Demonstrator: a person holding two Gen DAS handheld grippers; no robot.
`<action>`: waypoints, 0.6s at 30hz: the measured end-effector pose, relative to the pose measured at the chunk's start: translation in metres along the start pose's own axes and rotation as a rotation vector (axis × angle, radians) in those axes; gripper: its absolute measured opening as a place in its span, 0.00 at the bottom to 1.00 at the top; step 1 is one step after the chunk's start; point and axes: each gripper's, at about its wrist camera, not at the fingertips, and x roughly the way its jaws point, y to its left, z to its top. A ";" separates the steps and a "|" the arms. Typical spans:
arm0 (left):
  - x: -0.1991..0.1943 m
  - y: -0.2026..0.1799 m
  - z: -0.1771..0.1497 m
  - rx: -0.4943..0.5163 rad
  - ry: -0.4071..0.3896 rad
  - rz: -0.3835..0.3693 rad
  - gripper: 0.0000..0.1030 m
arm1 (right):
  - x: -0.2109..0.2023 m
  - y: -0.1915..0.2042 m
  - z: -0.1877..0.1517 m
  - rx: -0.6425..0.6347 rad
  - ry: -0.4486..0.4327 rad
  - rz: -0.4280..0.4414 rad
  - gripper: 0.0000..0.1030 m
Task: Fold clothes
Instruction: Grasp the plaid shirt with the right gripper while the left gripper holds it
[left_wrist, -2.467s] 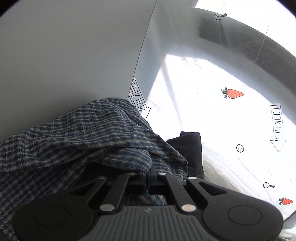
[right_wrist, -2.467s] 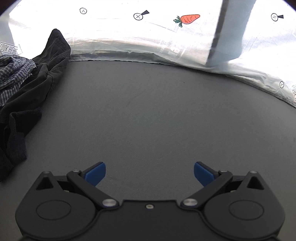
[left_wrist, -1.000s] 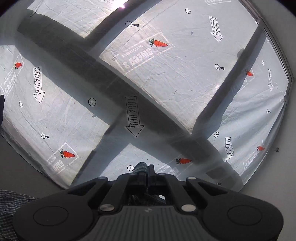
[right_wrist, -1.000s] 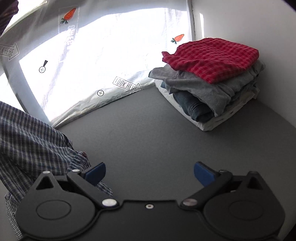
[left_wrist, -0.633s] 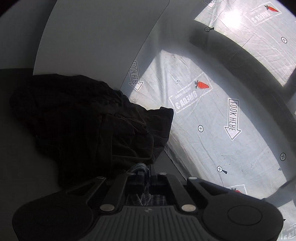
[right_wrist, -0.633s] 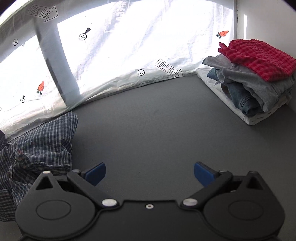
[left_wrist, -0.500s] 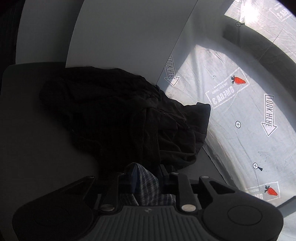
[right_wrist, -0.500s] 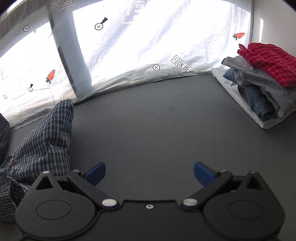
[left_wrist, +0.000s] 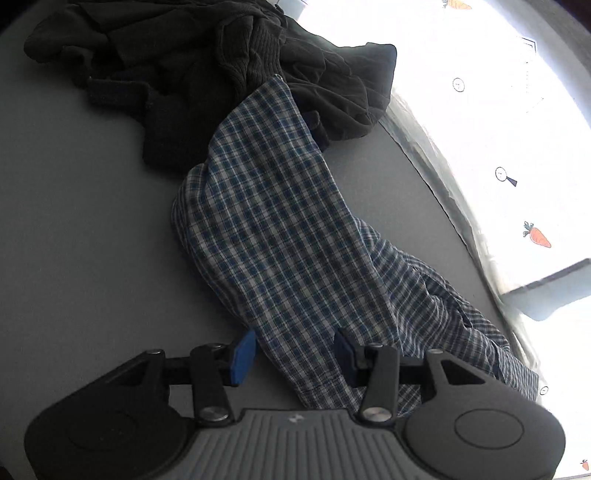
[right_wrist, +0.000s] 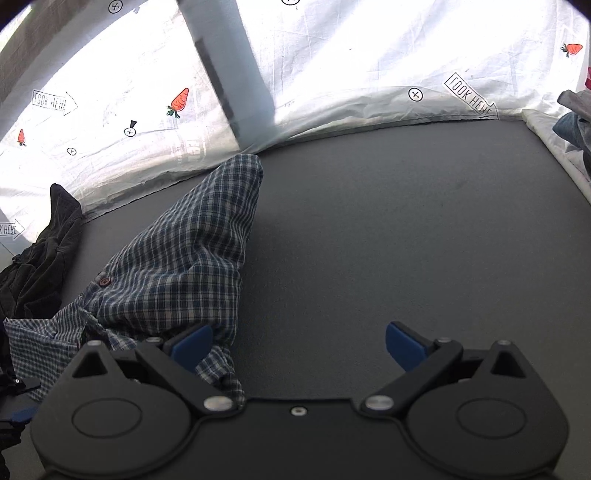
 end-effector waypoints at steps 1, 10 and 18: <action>0.006 -0.004 -0.006 -0.016 0.049 -0.046 0.47 | 0.002 -0.008 0.000 0.086 0.021 0.074 0.96; 0.046 -0.029 -0.066 -0.005 0.439 -0.281 0.60 | 0.054 -0.072 -0.042 0.831 0.223 0.521 0.83; 0.063 -0.018 -0.079 -0.146 0.510 -0.352 0.59 | 0.095 -0.063 -0.055 0.952 0.322 0.627 0.59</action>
